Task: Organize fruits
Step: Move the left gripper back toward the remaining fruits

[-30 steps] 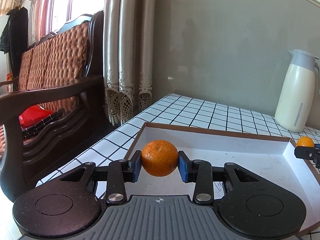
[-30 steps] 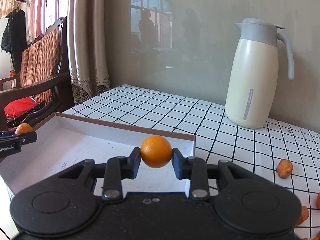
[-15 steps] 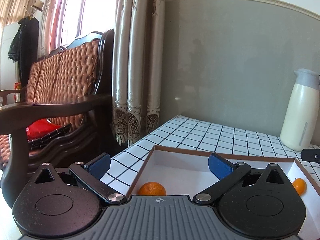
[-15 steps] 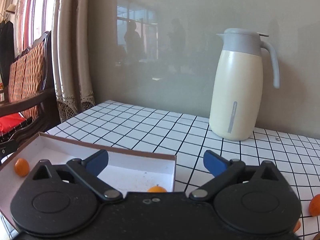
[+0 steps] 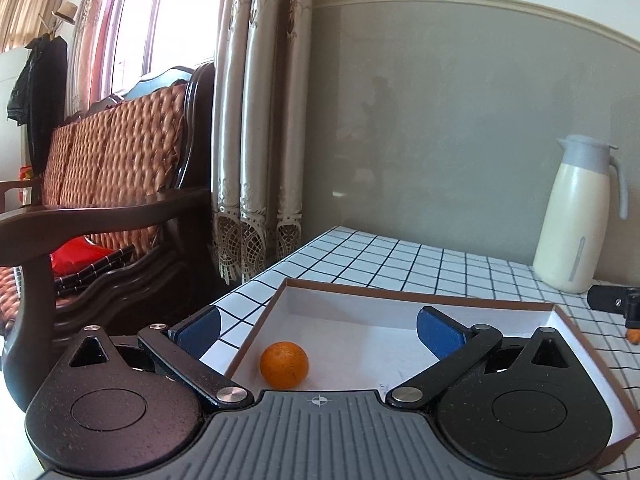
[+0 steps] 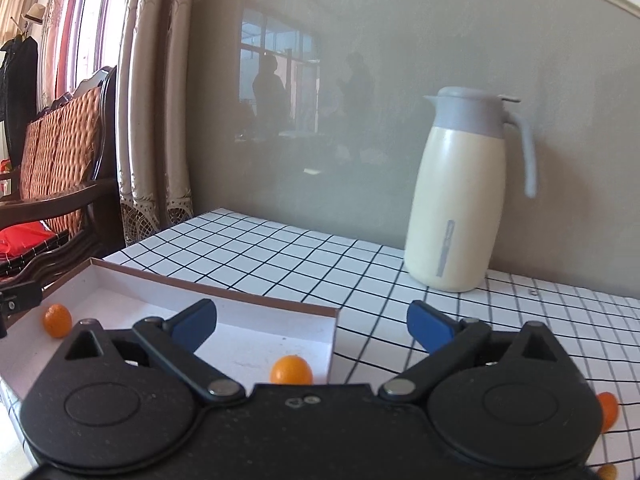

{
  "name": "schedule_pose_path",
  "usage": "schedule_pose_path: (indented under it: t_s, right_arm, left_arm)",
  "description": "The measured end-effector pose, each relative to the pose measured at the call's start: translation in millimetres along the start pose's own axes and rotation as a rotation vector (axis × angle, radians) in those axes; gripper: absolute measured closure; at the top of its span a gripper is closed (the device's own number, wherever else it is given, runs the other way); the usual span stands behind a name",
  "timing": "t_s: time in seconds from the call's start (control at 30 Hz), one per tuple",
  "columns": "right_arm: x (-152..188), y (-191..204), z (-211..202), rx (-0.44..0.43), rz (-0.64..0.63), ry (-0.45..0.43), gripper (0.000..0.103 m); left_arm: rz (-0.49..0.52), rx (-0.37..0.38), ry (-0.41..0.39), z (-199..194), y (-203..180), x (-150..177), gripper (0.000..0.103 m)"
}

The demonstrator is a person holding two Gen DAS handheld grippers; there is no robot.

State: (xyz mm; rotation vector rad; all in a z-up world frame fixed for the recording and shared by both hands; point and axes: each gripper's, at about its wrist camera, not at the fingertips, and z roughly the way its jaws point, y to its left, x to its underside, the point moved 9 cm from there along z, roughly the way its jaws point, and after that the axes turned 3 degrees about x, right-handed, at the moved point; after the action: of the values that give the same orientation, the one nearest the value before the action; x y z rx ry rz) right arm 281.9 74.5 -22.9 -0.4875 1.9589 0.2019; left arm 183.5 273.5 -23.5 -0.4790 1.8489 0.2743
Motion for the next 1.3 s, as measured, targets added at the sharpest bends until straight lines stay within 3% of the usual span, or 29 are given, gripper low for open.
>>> schedule_pose_path:
  t_s: [0.23, 0.53, 0.87, 1.3]
  right_arm:
    - [12.3, -14.2, -27.5, 0.036, -0.023, 0.005, 0.007]
    - [28.6, -44.2, -70.7, 0.082, 0.007, -0.002, 0.007]
    - [47.3, -90.2, -112.7, 0.167, -0.001, -0.025, 0.007]
    - [84.0, -154.2, -127.2, 0.260, 0.034, 0.032, 0.006]
  left_arm:
    - [0.016, 0.044, 0.000, -36.8, -19.2, 14.0, 0.000]
    - [0.064, 0.122, -0.070, -79.8, -64.3, 12.3, 0.000]
    - [0.123, 0.235, -0.060, -96.8, -121.1, 26.6, 0.000]
    - [0.227, 0.376, -0.017, -103.2, -213.3, 52.5, 0.000]
